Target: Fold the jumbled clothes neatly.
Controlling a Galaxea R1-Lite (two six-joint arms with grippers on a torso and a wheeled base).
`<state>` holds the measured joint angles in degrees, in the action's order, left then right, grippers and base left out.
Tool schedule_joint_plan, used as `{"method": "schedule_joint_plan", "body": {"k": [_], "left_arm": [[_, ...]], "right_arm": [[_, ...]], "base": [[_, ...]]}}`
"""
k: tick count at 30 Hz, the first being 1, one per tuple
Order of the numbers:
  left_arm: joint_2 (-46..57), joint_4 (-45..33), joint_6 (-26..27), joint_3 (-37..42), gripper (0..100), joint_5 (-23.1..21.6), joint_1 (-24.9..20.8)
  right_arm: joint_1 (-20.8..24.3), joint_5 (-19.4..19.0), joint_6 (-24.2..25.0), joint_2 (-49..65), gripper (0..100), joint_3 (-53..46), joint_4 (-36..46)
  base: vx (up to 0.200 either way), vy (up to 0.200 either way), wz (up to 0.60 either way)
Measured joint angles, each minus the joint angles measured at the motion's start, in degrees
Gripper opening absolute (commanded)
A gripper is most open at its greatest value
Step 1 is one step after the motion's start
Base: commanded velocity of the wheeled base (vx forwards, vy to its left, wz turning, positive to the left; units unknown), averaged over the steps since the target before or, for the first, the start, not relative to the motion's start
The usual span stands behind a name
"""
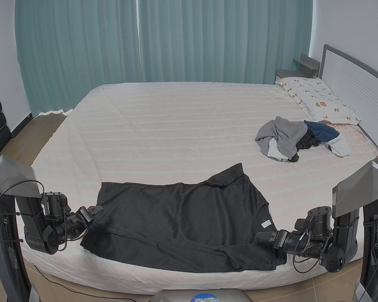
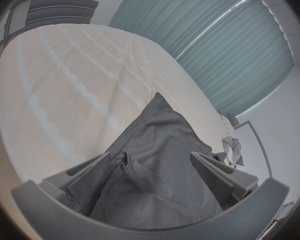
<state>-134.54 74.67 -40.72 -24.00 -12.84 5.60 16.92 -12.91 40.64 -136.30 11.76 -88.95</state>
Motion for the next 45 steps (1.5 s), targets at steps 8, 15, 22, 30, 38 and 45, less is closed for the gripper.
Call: {"method": "schedule_joint_plan", "body": {"k": [8,15,22,30,38,45], "left_arm": [[-0.1,0.0,0.0,-0.2,100,0.0,0.0],[-0.2,0.0,0.0,-0.2,100,0.0,0.0],[-0.2,0.0,0.0,-0.2,100,0.0,0.0],[-0.2,0.0,0.0,-0.2,100,0.0,0.0],[-0.2,0.0,0.0,-0.2,100,0.1,0.0],[-0.2,0.0,0.0,-0.2,100,0.1,0.0]], "right_arm": [[0.0,0.3,-1.4,-1.9,100,1.8,0.0],[-0.4,0.4,-4.2,-3.7,0,2.5,0.0],[-0.5,2.4,-5.0,-4.7,0,2.6,0.0],[-2.2,2.5,-4.7,-4.9,0,2.5,0.0],[-4.3,2.0,-4.2,-4.6,0,2.1,0.0],[-4.5,2.0,-4.1,-4.7,100,2.3,0.0]], "base": [[0.000,0.000,0.00],[0.000,0.000,0.00],[0.000,0.000,0.00],[0.000,0.000,0.00],[0.000,0.000,0.00],[0.000,0.000,0.00]]}}
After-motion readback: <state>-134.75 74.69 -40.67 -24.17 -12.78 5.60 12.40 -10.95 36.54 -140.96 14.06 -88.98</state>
